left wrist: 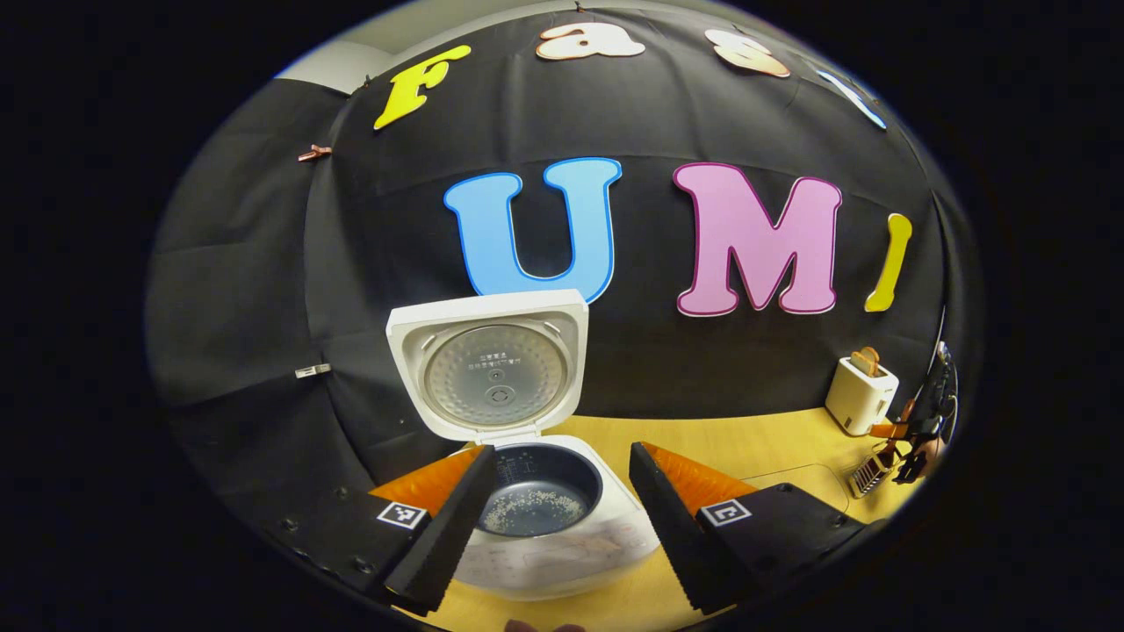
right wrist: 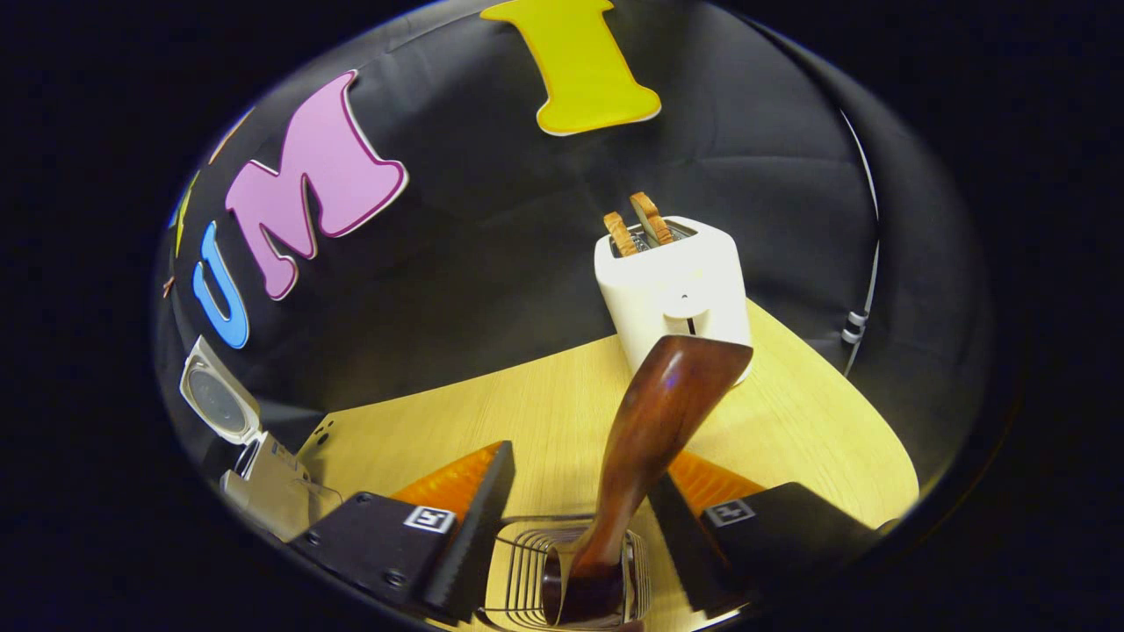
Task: Close the left gripper, press the button to open the rice cooker; take a wooden spoon from the chopstick holder with the right hand, scoop a spoonful of rice and pour it into the rice cooker, then put the wooden spoon back into the chopstick holder.
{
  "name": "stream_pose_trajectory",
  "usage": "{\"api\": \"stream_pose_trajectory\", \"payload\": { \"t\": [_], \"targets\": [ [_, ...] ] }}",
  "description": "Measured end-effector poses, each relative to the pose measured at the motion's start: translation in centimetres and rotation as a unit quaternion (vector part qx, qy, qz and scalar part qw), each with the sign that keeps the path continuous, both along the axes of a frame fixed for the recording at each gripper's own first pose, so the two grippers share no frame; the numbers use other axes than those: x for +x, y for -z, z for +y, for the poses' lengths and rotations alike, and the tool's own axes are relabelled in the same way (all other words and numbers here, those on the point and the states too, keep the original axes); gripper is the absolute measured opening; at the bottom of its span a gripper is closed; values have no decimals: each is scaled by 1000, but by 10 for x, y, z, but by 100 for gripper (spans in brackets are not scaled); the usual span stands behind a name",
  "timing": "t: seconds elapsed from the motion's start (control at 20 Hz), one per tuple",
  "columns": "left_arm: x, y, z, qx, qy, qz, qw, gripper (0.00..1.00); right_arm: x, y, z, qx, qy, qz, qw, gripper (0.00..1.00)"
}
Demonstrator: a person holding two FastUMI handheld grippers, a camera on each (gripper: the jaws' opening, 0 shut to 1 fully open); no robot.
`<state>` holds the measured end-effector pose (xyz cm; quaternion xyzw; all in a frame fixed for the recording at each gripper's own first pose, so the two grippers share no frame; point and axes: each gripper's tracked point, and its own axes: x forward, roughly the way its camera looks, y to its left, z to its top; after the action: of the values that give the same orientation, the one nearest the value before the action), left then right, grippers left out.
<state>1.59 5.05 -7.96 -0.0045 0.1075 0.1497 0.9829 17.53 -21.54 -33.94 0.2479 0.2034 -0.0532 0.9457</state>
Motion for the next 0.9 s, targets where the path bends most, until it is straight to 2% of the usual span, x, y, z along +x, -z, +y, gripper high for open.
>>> {"api": "stream_pose_trajectory", "payload": {
  "t": [0.05, 0.1, 0.25, 0.35, 0.4, 0.45, 0.5, 0.9],
  "targets": [
    [0, 2, 1, 0, -1, 2, 1000, 97, 3, 2, 2, 10, 0, 2, 1000, 60],
    [0, 3, 2, -1, -2, 4, 1000, 98, 4, 4, 3, 17, 1, 7, 1000, 75],
    [2, 8, 4, -6, -5, 6, 1000, 98, 3, 14, -1, 19, 6, 21, 1000, 51],
    [3, 11, 5, -10, -6, 8, 1000, 98, 0, 12, -10, 22, 19, 22, 999, 29],
    [4, 11, 5, -12, -6, 8, 1000, 98, 5, 15, -6, 30, 20, 21, 999, 27],
    [3, 12, 5, -13, -6, 8, 1000, 98, 3, 13, -7, 28, 18, 19, 999, 13],
    [3, 12, 4, -13, -4, 9, 1000, 98, 2, 10, -7, 23, 16, 15, 999, 25],
    [2, 13, 8, -16, 3, 8, 1000, 97, -6, -42, -11, 3, 27, -35, 999, 23]
  ]
}}
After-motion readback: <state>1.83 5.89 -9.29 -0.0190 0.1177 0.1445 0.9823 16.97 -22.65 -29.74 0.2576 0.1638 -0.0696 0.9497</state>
